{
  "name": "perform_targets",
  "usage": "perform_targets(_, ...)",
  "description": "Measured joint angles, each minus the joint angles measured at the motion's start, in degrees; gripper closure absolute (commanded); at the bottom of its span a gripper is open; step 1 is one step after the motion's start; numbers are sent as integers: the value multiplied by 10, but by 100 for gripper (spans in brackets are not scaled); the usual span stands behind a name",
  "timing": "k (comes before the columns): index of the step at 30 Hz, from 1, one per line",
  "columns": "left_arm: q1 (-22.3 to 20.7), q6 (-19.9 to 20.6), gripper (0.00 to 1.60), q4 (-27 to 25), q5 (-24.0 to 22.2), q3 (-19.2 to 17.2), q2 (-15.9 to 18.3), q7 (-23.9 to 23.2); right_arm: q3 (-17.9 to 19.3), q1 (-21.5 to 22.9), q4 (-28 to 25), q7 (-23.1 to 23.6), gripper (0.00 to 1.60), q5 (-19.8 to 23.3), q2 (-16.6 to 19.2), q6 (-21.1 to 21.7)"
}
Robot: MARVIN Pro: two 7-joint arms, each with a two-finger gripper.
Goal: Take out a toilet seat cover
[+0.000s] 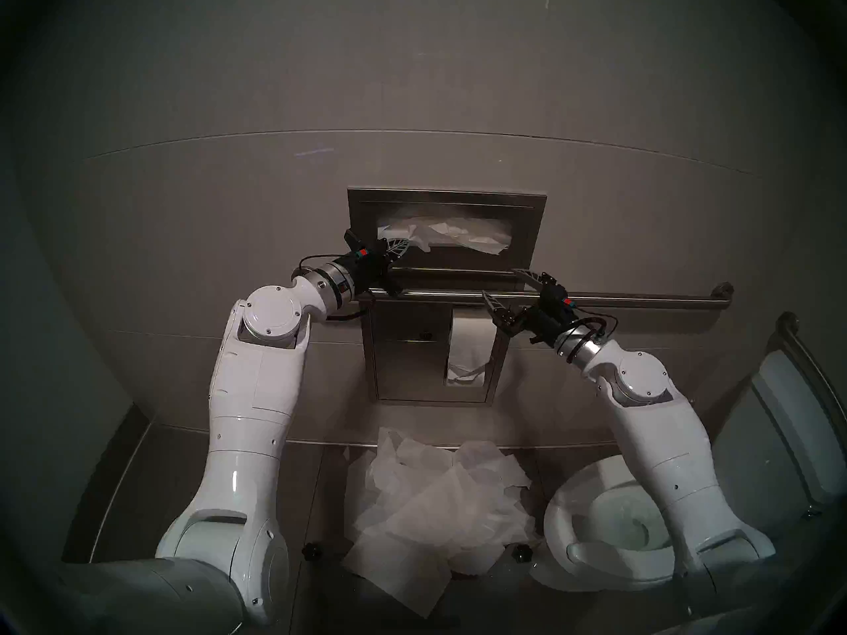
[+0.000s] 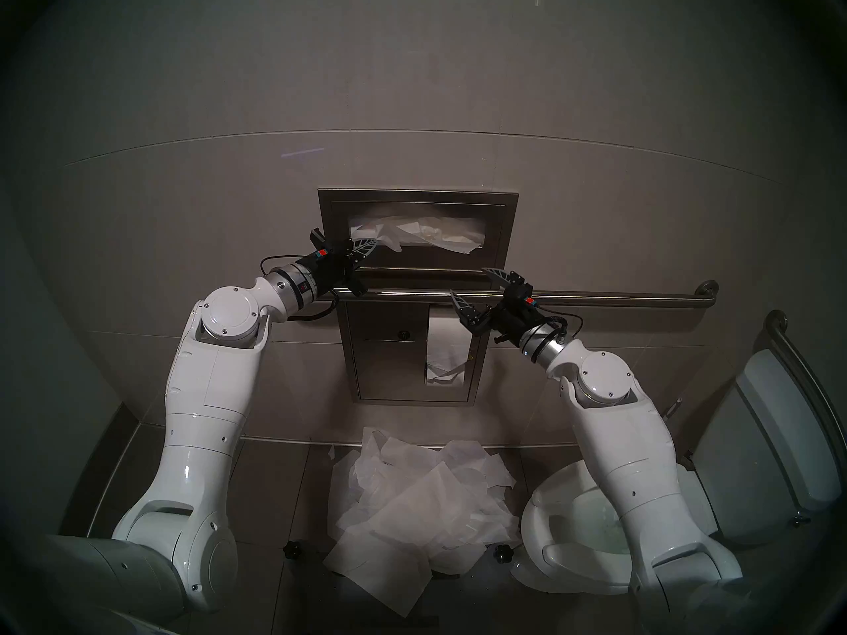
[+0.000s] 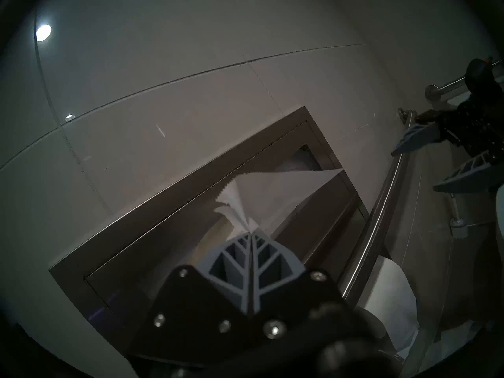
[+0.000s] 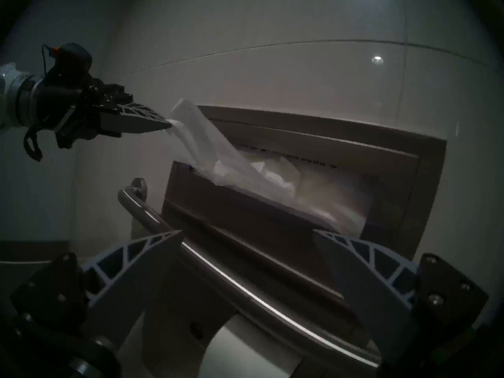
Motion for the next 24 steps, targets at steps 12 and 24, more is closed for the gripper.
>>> perform_targets(12,0,0,160,0,0,0,0,0,-15,46,52,-27,0,-77,-15,-58)
perform_targets(24,0,-1,160,-1,0,-1,-1,0,-49,94,117,-45,0,-136,-48,-119)
